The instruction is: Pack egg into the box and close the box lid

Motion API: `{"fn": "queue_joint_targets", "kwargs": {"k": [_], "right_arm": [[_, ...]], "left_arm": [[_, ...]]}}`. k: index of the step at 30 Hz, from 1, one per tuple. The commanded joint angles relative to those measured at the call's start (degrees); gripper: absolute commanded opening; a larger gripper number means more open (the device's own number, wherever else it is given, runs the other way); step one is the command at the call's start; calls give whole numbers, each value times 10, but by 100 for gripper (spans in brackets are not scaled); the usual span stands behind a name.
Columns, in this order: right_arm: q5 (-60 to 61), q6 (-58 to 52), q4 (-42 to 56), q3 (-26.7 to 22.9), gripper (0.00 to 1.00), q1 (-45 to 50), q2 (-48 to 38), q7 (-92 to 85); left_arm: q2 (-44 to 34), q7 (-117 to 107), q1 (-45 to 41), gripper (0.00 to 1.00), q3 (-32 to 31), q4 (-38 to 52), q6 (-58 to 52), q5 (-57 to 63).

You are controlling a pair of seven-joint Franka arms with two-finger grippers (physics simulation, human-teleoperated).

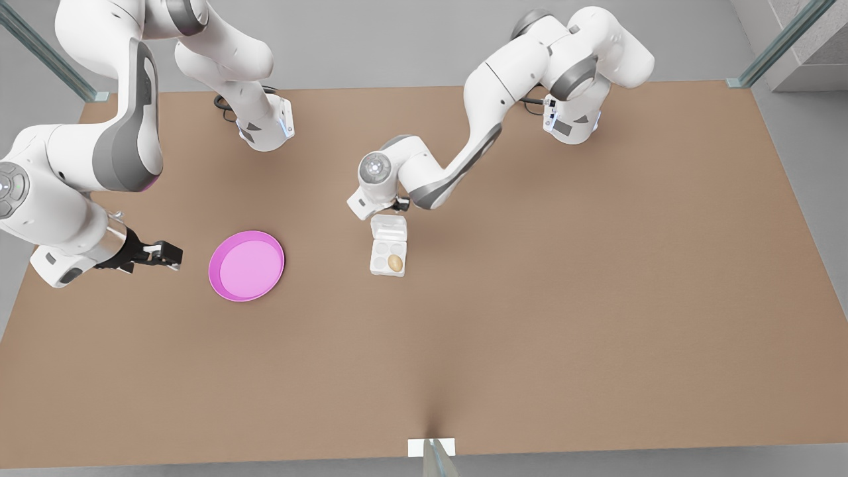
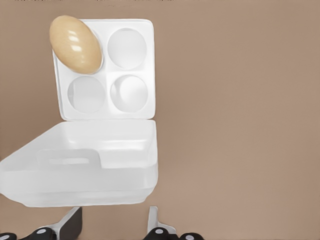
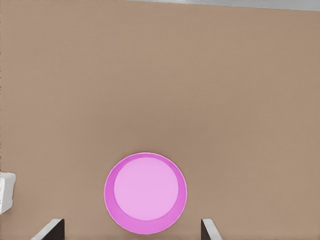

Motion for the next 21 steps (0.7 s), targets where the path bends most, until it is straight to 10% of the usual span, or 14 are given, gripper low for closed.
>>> {"fn": "queue_joint_targets", "kwargs": {"k": [1, 17, 19, 21], "right_arm": [[0, 0, 0, 0, 100, 0, 0, 0], [1, 0, 0, 0, 100, 0, 1, -3], [1, 1, 0, 0, 100, 0, 1, -3], [1, 1, 0, 0, 100, 0, 1, -3]], "left_arm": [[1, -2, 0, 72, 0, 0, 0, 12], [10, 4, 40, 78, 3, 7, 152, -6], [-75, 205, 191, 100, 4, 105, -280, -1], [-142, 331, 350, 100, 19, 121, -388, 27]]}}
